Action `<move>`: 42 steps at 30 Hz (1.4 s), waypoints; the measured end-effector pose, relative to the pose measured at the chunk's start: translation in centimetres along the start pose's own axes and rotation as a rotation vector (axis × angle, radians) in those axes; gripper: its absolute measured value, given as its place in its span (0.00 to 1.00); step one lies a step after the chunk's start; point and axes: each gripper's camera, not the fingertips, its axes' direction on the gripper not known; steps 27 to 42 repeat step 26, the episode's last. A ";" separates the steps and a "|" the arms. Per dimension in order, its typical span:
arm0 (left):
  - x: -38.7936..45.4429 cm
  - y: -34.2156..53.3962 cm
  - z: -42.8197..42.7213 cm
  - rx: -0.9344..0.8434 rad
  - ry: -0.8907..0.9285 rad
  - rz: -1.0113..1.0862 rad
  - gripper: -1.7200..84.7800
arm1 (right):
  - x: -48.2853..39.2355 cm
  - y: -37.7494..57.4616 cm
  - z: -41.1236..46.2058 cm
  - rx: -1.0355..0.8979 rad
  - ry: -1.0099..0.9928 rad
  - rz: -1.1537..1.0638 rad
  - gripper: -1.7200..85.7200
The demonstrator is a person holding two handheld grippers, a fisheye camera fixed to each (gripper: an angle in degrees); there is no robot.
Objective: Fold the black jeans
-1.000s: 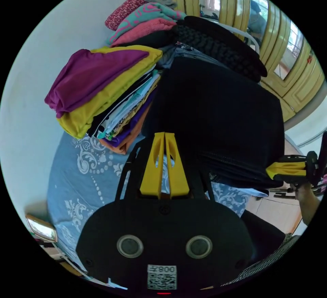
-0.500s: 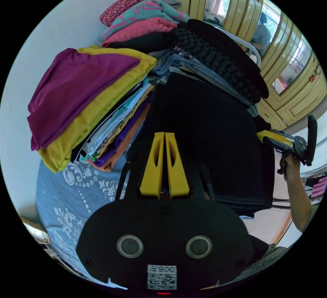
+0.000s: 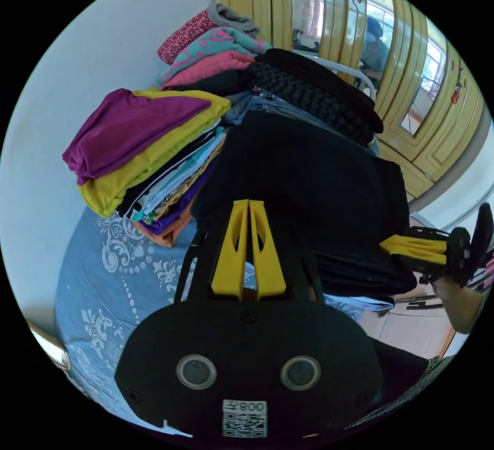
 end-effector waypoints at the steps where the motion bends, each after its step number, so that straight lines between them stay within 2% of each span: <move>1: 0.1 0.2 0.2 -0.014 -0.007 -0.013 0.02 | -0.2 -0.4 0.3 0.025 0.025 -0.013 0.02; 4: 0.0 1.3 0.3 -0.028 -0.007 -0.034 0.02 | 0.8 -1.7 0.8 0.031 -0.025 0.064 0.02; 8: 0.8 4.6 -1.3 0.090 0.105 0.012 0.02 | 1.9 -3.4 0.1 0.041 -0.107 0.090 0.02; 11: 1.8 7.1 1.6 0.014 0.081 0.059 0.02 | 1.9 -4.3 1.8 0.029 -0.118 0.101 0.02; 14: 1.0 8.9 2.4 0.041 0.115 0.017 0.02 | 2.6 -6.3 2.1 0.037 -0.136 0.134 0.02; 17: 0.1 11.0 2.4 0.100 0.227 -0.001 0.02 | 4.5 -8.7 -0.1 0.161 -0.200 0.172 0.03; 22: -1.0 16.8 3.4 0.150 0.328 -0.044 0.02 | 10.5 -17.2 -2.2 0.330 -0.043 0.176 0.08; 26: -1.6 22.9 5.6 0.111 0.399 -0.083 0.03 | 14.5 -26.1 -1.8 0.382 0.097 0.163 0.12; 42: -1.6 22.9 5.6 0.111 0.399 -0.083 0.03 | 14.5 -26.1 -1.8 0.382 0.097 0.163 0.12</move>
